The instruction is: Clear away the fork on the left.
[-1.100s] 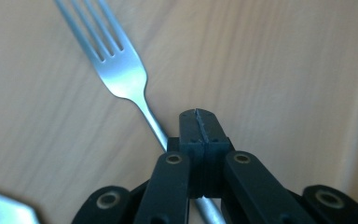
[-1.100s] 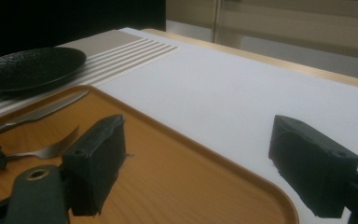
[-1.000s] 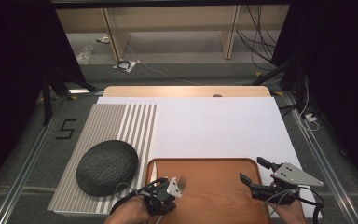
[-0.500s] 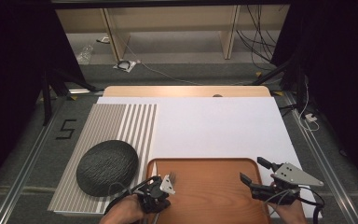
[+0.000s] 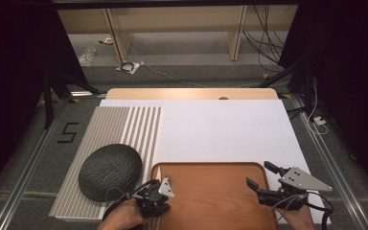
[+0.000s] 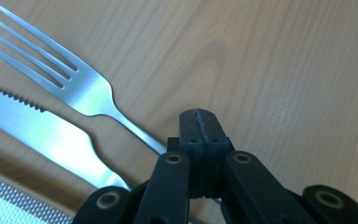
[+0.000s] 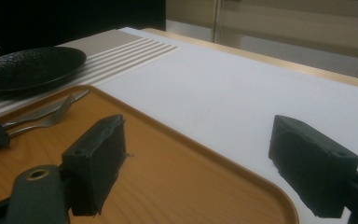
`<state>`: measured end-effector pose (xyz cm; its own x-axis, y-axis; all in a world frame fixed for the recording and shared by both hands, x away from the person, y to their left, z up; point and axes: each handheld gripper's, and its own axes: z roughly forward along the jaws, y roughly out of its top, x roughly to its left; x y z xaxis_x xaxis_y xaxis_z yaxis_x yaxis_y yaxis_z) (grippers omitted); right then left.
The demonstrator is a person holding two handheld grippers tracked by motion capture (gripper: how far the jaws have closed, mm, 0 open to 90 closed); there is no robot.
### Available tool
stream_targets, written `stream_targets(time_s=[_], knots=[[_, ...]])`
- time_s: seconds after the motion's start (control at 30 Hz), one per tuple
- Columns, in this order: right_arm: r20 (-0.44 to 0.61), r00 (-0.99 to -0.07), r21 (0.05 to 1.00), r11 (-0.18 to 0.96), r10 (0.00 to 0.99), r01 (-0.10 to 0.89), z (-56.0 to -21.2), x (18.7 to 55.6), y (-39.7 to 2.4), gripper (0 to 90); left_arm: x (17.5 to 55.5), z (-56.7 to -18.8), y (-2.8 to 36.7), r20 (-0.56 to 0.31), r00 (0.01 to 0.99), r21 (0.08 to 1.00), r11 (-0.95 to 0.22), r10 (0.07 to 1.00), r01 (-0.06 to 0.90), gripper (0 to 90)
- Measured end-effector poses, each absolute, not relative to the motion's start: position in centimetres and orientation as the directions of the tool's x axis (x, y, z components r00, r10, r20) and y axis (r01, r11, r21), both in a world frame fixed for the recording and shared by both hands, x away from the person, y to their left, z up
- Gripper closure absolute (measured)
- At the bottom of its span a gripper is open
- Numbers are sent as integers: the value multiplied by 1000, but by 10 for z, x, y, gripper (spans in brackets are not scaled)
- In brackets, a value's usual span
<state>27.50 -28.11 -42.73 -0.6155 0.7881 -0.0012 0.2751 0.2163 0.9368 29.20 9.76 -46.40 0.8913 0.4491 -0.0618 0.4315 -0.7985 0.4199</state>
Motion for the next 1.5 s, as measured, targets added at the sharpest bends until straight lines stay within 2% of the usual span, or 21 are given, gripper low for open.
stream_targets(time_s=[0.43,0.57,0.67,0.87,0.93,1.13,1.33,1.5], knots=[[-1,-615,936,218,788,277,-427,275,-281,198,293,-462,100,-54,885,430,-789,462,438,875],[-2,-615,936,218,789,277,-427,275,-281,198,293,-457,102,-54,886,464,-774,461,431,784],[-1,-615,936,218,789,278,-427,275,-281,197,294,-455,105,-51,875,486,-753,481,442,751],[-2,-615,936,218,789,278,-427,275,-281,198,296,-451,110,-48,859,529,-717,509,455,571],[-5,-616,936,220,788,274,-428,275,-281,198,296,-448,112,-42,859,566,-697,510,441,548],[-1,-614,937,215,790,276,-427,275,-281,198,298,-439,120,-27,809,642,-611,587,464,382],[1,-614,935,216,789,280,-427,276,-282,198,302,-433,134,-56,742,698,-505,668,508,292],[7,-614,937,210,789,280,-427,276,-282,197,307,-429,147,-97,686,736,-412,721,537,254]])
